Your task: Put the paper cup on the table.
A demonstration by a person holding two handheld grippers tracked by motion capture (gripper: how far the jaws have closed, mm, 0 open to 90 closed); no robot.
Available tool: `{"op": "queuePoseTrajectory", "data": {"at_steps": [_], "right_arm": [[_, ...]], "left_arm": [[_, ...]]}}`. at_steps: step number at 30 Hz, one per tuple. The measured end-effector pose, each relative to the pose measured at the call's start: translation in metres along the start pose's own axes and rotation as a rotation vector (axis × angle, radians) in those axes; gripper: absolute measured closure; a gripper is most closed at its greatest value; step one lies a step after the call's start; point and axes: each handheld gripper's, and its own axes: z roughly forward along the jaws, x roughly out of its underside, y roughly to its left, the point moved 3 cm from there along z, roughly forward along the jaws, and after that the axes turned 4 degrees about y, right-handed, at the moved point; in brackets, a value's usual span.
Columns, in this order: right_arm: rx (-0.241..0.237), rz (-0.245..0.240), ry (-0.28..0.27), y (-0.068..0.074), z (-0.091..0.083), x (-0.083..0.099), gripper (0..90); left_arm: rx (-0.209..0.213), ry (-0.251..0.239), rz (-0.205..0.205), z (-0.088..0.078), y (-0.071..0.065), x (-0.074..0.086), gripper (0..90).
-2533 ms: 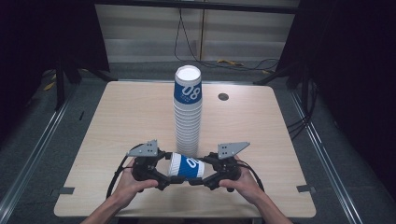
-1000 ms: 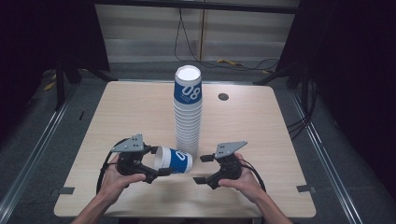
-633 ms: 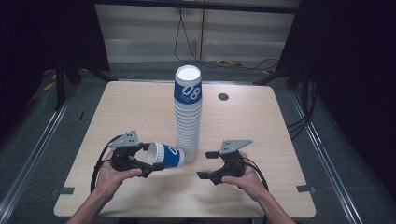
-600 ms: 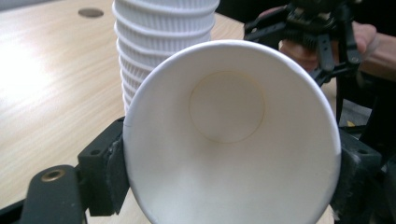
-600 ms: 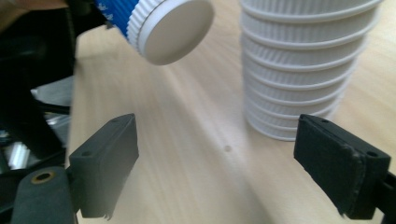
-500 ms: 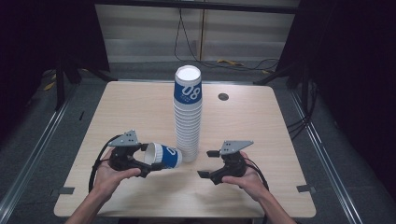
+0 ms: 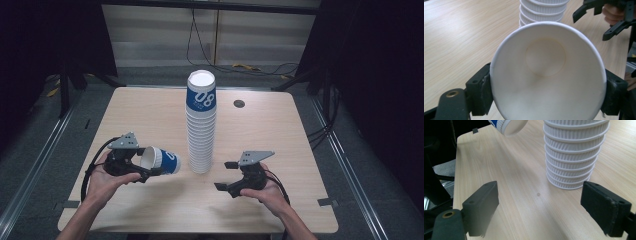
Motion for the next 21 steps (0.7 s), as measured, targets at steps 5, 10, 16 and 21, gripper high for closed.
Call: {"op": "queuePoseTrajectory", "data": {"at_steps": [5,10,16,21], "right_arm": [[0.003,-0.004,-0.001,0.005,-0.003,0.000,15.5],[0.040,0.000,0.000,0.006,-0.010,0.002,15.3],[0.083,-0.006,-0.010,0.006,-0.012,0.005,15.4],[0.077,-0.008,0.011,0.006,-0.007,0.006,15.4]], "left_arm": [[-0.076,0.032,0.039,-0.009,0.001,0.000,18.0],[-0.098,0.094,0.042,-0.015,0.015,0.000,17.8],[-0.128,0.163,0.023,-0.014,0.031,-0.004,17.8],[-0.192,0.228,0.013,-0.007,0.045,-0.002,17.7]]}}
